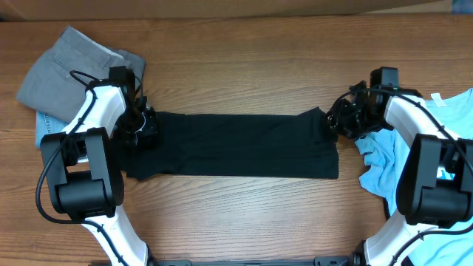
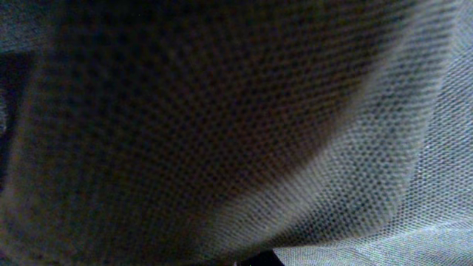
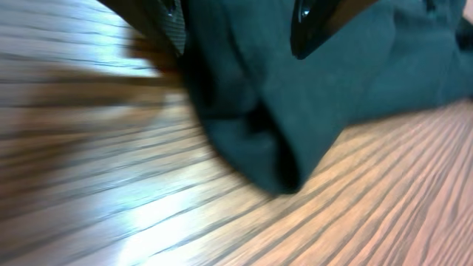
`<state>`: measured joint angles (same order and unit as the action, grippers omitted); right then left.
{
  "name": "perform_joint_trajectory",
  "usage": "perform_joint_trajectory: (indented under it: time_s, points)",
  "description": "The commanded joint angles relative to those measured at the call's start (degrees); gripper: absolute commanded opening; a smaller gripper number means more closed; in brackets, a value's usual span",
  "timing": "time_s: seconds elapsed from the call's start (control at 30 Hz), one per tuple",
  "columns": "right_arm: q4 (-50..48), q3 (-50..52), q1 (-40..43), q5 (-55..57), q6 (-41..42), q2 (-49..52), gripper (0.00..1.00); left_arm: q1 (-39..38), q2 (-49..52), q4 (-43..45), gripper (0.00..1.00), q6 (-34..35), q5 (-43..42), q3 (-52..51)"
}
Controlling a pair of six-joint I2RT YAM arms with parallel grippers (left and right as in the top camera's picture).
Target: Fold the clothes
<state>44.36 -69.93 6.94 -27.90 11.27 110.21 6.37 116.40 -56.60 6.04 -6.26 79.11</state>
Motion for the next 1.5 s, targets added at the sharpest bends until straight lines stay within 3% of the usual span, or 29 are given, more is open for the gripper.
perform_joint_trajectory:
  time_s: [0.0, 0.4, 0.7, 0.77, 0.87, 0.97, 1.23, 1.47]
  points:
    - [-0.7, 0.6, -0.9, -3.9, -3.2, -0.2, 0.45, -0.5, 2.2, 0.7, 0.05, -0.3, -0.8, -0.5]
    - [-4.9, 4.0, -1.2, -0.9, -3.5, 0.7, 0.44, -0.5, 2.2, 1.0, 0.06, -0.2, -0.9, -0.5]
    - [-6.2, 5.1, -1.0, -5.3, -3.6, 0.2, 0.15, -0.5, 2.2, 1.0, 0.06, -0.2, -0.8, -0.5]
    - [-5.7, 4.4, -1.0, -5.3, -3.6, -0.4, 0.15, -0.5, 2.2, 1.0, 0.06, -0.2, -0.8, -0.5]
    - [-5.1, 4.0, -1.0, -5.3, -3.6, -0.9, 0.24, -0.5, 2.2, 1.0, 0.06, -0.2, -0.9, -0.5]
    - [-4.4, 4.0, -1.0, -5.2, -3.6, -0.9, 0.06, -0.5, 2.2, 1.2, 0.06, -0.2, -0.9, -0.5]
    - [-3.9, 2.4, 0.7, -5.2, -3.6, -2.1, 0.04, -0.5, 2.2, 1.1, 0.06, -0.3, -0.8, -0.5]
    - [2.5, -0.1, 3.0, -1.7, -3.6, -2.6, 0.04, -0.5, 2.2, 1.1, 0.06, -0.3, -0.8, -0.5]
